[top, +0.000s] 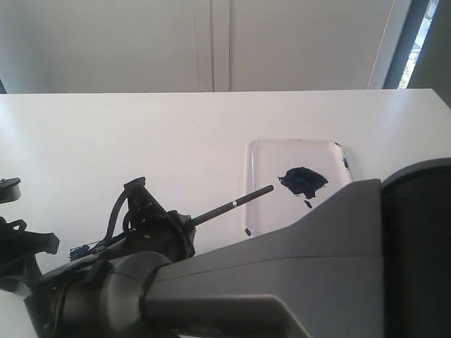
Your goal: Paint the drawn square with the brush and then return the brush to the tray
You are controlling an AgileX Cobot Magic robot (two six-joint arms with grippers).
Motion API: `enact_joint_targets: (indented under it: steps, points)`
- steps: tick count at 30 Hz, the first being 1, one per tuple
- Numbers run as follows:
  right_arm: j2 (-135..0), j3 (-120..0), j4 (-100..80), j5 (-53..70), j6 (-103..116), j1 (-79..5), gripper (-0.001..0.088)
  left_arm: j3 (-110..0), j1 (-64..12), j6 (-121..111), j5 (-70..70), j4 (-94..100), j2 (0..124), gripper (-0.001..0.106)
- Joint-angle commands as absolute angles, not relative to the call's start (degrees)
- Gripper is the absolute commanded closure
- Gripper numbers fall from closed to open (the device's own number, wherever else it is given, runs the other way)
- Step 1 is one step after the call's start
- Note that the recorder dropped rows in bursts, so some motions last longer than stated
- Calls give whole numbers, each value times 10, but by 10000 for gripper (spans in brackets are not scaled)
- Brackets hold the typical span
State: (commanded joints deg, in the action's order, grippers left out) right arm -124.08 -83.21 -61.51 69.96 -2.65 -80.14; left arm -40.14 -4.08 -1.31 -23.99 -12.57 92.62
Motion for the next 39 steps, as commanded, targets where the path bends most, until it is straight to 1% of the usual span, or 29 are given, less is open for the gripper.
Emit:
enact_joint_targets:
  steps: [14, 23, 39]
  points:
    - [-1234, -831, -586, 700, -24, -799, 868, -401, -41, -13, -241, -126, 926, 624]
    - [-1212, -767, -594, 700, 0, -794, 868, -401, -41, -13, -241, -126, 926, 624]
    - [-1201, -766, -622, 700, 4, -766, 868, -401, -41, -13, -245, -126, 926, 624]
